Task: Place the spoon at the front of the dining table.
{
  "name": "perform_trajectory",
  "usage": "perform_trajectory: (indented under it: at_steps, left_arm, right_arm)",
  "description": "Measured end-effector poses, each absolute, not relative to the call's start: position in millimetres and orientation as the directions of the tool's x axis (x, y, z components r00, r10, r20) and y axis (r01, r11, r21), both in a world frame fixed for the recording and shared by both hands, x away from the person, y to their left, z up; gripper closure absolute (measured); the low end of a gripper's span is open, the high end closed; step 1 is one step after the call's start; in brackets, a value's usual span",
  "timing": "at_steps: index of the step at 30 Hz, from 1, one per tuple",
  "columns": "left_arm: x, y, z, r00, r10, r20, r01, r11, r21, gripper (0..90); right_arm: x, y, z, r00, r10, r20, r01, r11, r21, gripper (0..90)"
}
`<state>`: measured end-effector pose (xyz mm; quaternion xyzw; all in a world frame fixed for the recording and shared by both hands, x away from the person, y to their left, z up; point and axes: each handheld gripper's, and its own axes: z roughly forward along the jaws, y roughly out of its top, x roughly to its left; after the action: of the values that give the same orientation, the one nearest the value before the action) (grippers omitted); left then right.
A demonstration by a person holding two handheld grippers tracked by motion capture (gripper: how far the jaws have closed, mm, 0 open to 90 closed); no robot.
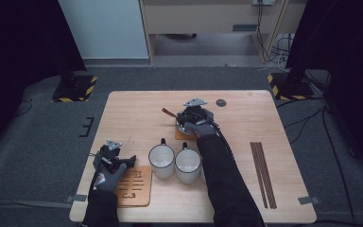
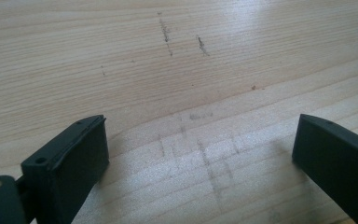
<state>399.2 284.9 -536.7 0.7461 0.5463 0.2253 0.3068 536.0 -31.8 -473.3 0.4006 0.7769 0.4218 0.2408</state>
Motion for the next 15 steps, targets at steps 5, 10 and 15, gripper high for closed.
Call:
perform_trajectory:
  at_steps: [5,10,15]
  left_arm:
    - [399,285,-537,0.302,0.953,0.001,0.677,-0.215,0.704,2.2]
    - [399,285,-537,0.302,0.953,0.000,0.677,-0.215,0.704,2.1]
    - [399,285,-537,0.302,0.953,0.000,0.677,-0.215,0.704,2.1]
  right_arm:
    - [533,-29,-458,-0.573,0.819,-0.027,0.391,0.302,0.869,47.3]
    - [531,-26,-447,-0.585,0.810,-0.035,0.368,0.304,0.879,49.0]
    - [532,-19,-438,-0.596,0.803,-0.024,0.357,0.291,0.888,49.4]
